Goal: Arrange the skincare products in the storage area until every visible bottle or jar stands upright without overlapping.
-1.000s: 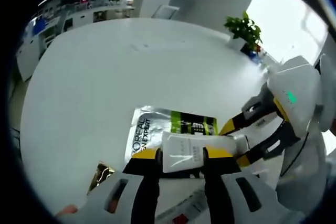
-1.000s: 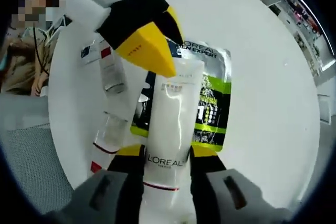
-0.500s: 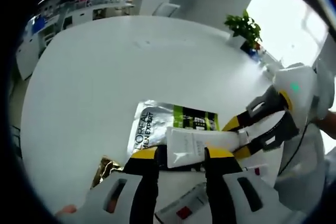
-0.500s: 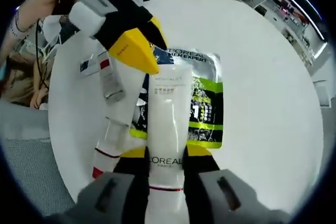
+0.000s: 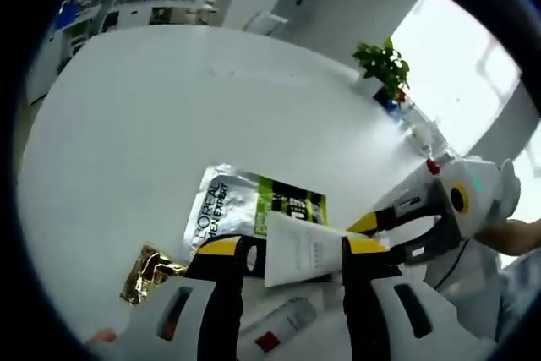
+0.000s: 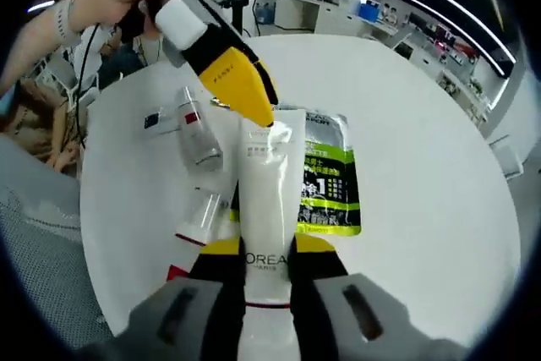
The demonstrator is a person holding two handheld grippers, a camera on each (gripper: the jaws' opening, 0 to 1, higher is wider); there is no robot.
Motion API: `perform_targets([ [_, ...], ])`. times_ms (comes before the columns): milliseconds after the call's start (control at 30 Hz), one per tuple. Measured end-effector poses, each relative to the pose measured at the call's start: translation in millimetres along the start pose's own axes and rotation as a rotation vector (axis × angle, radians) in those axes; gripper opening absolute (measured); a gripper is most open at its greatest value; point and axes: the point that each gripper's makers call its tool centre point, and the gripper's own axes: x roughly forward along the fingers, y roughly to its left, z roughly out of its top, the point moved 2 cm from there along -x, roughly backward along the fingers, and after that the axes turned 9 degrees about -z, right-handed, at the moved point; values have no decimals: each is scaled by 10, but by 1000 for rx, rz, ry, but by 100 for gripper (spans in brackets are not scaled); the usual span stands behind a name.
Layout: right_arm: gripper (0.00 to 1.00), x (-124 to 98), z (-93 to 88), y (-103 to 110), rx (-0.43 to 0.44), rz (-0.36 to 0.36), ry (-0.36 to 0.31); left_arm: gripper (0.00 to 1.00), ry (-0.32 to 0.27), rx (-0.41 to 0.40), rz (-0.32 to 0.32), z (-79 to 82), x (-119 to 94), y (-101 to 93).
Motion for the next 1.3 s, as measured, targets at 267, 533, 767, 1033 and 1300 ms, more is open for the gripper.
perform_targets([
  [267, 17, -194, 109, -69, 68, -82, -113, 47, -39, -53, -45, -103, 3, -151],
  [533, 17, -385, 263, -168, 127, -108, -189, 41, -174, -93, -151, 28, 86, -520],
  [767, 17, -562, 317, -213, 204, -120, -248, 32, -259, -106, -248, 141, 121, -849],
  [1033, 18, -778, 307, -219, 276, -149, -312, 28, -303, -127, -306, 167, 211, -1076],
  [1300, 18, -924, 253, -230, 330, -153, -337, 18, -299, -115, -337, 150, 288, -1243],
])
